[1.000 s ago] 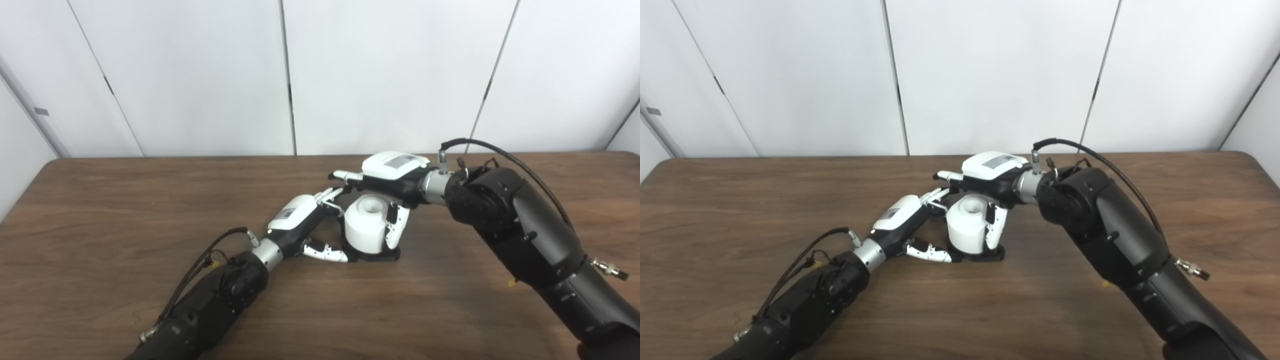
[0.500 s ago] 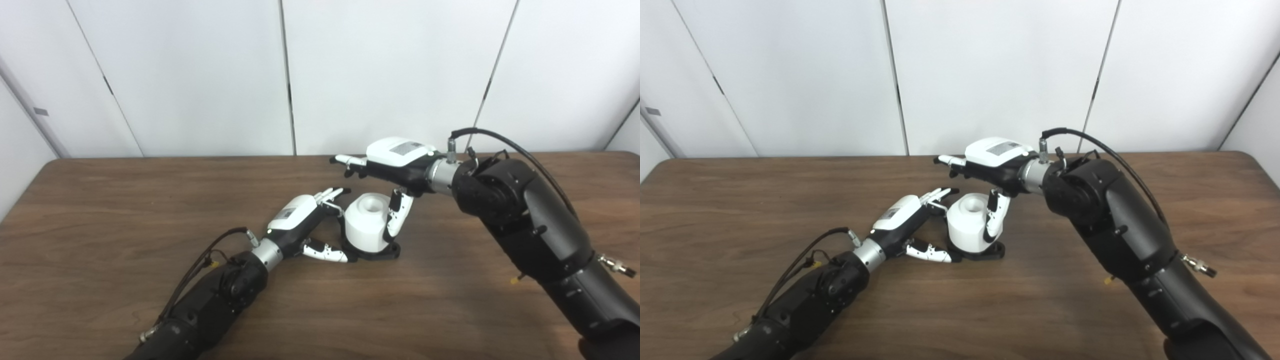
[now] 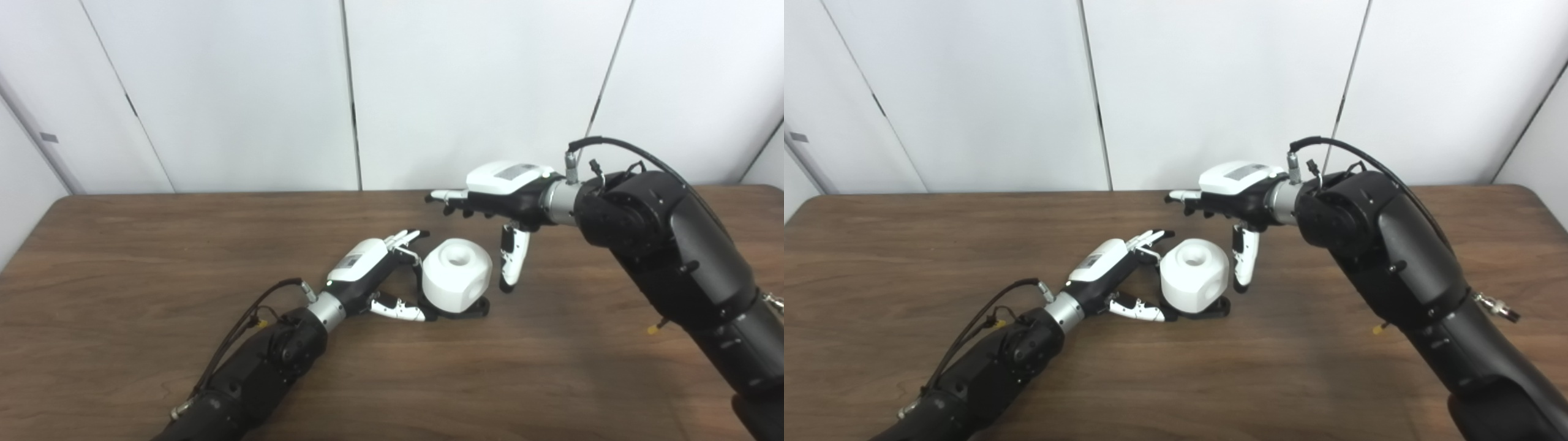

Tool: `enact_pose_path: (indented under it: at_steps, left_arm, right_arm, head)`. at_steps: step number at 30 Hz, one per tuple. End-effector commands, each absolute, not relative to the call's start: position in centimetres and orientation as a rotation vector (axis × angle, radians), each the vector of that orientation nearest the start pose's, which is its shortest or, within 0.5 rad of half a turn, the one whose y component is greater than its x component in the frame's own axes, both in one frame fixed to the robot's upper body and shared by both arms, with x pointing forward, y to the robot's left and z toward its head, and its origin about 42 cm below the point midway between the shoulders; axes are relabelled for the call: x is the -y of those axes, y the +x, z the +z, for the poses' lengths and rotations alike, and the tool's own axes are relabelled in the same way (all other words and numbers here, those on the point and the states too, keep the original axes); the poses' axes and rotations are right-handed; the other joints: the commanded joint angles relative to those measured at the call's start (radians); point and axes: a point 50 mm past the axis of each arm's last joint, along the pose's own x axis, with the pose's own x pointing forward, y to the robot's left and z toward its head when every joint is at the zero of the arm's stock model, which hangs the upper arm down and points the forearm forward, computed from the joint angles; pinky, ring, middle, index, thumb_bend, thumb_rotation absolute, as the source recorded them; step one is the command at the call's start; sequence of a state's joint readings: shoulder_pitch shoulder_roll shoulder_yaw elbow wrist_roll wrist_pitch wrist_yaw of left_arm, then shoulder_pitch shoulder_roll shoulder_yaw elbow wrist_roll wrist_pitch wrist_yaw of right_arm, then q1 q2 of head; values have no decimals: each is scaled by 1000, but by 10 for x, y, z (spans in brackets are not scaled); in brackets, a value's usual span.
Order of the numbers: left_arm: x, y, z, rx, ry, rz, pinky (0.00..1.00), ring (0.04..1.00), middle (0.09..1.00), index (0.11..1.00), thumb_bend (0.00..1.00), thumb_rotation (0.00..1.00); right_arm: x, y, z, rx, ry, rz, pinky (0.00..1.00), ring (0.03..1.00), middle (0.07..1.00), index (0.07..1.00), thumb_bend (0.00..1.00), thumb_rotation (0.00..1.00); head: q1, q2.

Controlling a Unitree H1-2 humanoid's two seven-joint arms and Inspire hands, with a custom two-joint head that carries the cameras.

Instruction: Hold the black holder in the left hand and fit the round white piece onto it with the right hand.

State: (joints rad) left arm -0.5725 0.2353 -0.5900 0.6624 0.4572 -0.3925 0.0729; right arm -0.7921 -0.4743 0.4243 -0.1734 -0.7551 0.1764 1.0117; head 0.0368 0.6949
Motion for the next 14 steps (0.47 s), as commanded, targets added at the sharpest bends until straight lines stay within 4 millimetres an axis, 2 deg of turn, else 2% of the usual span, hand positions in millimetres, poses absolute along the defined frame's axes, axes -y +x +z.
enact_pose_path:
  at_steps: [1,9,14]
  left_arm:
    - [-144,398,66,219,972,-791,970,1000,974,484,521,79]
    - [-146,398,66,221,960,-790,972,1000,972,484,521,77]
    - [-147,399,65,217,965,-790,974,1000,973,484,522,77]
  right_arm:
    - [174,413,377,220,-1617,752,667,823,896,958,952,103]
    - [182,410,395,176,-1585,719,698,852,914,898,920,62]
    - [198,413,408,217,-1548,666,660,832,888,876,931,60]
  head:
    - [1,0]
    - [-6,-3]
    - [-10,-9]
